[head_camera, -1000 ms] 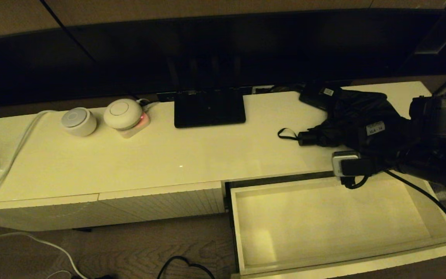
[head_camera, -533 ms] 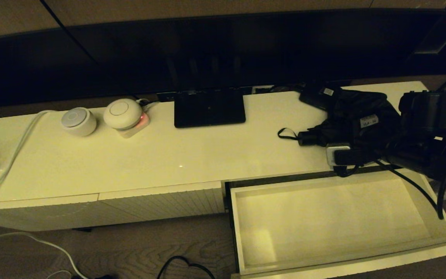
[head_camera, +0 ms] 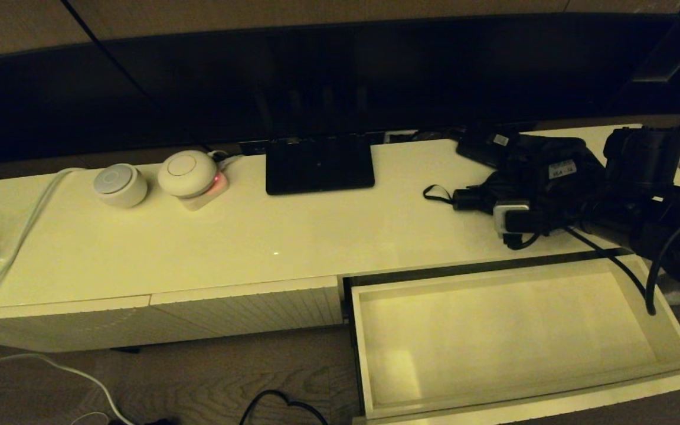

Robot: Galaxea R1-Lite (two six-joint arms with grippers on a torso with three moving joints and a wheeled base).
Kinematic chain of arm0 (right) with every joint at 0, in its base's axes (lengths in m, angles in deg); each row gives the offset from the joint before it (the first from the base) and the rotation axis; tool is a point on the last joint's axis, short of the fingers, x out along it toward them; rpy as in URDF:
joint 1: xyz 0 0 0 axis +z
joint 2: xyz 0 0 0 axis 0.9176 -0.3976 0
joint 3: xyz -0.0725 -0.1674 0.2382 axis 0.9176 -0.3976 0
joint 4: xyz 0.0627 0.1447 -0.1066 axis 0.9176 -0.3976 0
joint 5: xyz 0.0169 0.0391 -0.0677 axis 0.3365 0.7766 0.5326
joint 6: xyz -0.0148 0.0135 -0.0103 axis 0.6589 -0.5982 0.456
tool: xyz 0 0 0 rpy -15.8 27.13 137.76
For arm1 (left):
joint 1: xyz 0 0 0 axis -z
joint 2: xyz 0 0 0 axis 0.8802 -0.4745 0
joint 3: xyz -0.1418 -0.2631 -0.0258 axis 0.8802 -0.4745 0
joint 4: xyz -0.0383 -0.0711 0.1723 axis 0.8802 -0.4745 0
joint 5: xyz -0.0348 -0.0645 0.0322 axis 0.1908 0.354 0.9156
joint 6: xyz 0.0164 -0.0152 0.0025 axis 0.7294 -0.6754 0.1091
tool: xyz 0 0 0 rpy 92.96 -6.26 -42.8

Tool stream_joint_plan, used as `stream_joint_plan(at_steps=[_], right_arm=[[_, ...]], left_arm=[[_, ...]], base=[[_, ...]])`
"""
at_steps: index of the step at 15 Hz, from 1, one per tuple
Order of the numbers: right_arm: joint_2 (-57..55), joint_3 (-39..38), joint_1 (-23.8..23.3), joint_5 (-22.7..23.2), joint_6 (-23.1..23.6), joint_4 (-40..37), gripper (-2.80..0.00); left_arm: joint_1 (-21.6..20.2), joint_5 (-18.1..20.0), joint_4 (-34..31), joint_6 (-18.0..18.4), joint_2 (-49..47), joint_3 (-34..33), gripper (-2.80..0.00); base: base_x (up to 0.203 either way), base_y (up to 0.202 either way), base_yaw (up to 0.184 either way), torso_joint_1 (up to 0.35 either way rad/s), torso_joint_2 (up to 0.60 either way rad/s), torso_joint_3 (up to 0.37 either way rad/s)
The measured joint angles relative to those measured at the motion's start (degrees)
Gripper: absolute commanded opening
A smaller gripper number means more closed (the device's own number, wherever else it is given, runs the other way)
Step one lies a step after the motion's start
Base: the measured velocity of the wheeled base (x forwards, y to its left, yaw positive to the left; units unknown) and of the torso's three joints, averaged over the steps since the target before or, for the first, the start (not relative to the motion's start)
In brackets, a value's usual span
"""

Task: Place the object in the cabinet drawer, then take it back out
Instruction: Put the umbrella in the drawer

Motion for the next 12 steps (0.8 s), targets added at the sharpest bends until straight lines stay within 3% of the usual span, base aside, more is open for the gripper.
stream_joint_plan(at_steps=[4, 5, 12], right_arm=[[-0.6, 0.1, -0.5, -0.5, -0.2, 0.0, 0.00], [-0.6, 0.2, -0.6, -0.5, -0.2, -0.1, -2.80], [-0.8, 0.2, -0.6, -3.3, -0.2, -3.5, -2.80]], left_arm=[[0.0, 0.0, 0.0, 0.0, 0.0, 0.0, -2.80], [0.0, 0.0, 0.0, 0.0, 0.0, 0.0, -2.80], [0.0, 0.0, 0.0, 0.0, 0.0, 0.0, -2.80]], base=[[0.000, 0.000, 0.000, 0.000, 0.00, 0.000], [0.000, 0.000, 0.000, 0.000, 0.00, 0.000], [0.000, 0.000, 0.000, 0.000, 0.00, 0.000]])
